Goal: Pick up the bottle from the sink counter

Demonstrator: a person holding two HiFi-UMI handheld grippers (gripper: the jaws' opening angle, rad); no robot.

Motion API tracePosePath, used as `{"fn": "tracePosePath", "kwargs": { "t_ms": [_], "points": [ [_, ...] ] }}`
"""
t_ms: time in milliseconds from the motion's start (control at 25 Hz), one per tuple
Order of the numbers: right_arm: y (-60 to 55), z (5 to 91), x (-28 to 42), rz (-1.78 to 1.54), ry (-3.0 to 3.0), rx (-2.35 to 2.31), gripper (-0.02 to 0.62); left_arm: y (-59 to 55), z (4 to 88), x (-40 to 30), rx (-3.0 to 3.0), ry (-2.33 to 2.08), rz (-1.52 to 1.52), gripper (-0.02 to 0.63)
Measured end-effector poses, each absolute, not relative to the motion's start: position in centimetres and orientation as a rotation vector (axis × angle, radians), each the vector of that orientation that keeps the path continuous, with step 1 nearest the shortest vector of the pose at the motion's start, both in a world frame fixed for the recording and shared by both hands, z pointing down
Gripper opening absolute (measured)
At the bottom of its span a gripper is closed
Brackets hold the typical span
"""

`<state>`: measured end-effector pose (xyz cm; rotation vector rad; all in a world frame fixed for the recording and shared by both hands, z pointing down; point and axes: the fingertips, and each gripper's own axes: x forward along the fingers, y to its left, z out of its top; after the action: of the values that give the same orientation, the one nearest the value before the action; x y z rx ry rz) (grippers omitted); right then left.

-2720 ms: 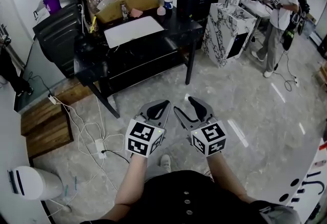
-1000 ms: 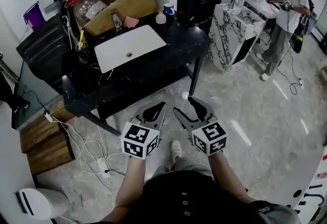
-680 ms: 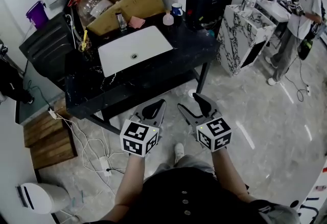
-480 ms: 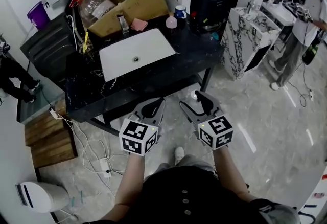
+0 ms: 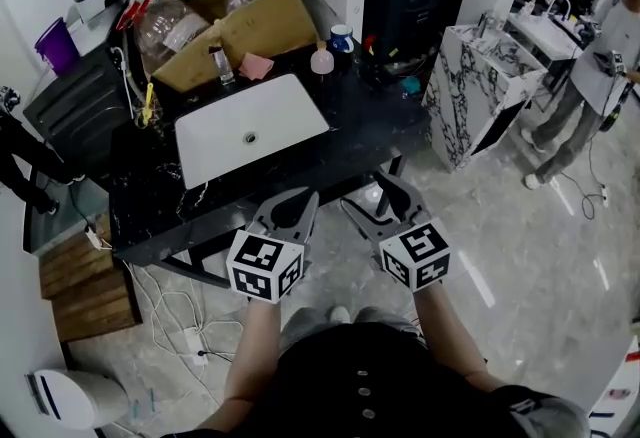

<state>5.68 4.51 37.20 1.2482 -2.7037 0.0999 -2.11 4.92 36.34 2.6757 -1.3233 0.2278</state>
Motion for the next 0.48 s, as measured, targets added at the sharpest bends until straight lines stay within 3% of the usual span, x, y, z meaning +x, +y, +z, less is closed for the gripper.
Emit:
{"fn": "tracePosePath", "kwargs": {
  "t_ms": [480],
  "points": [
    [1.9,39.7,6.7,0.177,-2.681,1.253,0.298,1.7,38.2,1.0,2.683,-1.214,0.290,0.017]
  ]
}}
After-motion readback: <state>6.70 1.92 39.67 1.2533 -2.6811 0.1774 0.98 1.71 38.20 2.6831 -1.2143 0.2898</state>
